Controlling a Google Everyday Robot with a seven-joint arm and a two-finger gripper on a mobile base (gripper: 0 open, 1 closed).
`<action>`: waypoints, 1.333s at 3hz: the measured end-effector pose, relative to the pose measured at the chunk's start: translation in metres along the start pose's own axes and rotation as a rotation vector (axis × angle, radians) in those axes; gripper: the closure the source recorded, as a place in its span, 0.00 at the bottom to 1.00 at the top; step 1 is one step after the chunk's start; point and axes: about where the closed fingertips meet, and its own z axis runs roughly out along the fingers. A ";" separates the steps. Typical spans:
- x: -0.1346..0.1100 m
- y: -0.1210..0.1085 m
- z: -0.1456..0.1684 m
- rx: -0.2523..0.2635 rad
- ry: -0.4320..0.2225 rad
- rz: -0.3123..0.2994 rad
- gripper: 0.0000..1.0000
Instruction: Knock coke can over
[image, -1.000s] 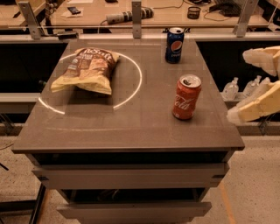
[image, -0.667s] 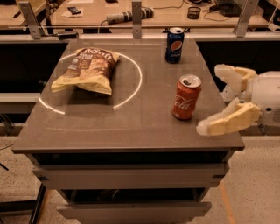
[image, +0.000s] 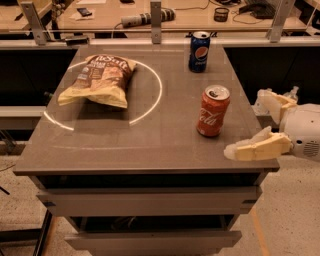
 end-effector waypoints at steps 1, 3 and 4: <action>-0.003 0.004 0.004 0.005 0.008 -0.011 0.00; -0.007 -0.016 0.064 0.006 0.015 -0.111 0.00; 0.002 -0.031 0.084 0.028 -0.007 -0.082 0.00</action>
Offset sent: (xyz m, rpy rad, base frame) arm 0.0577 0.0423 -0.0062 -0.1264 -0.1207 0.0237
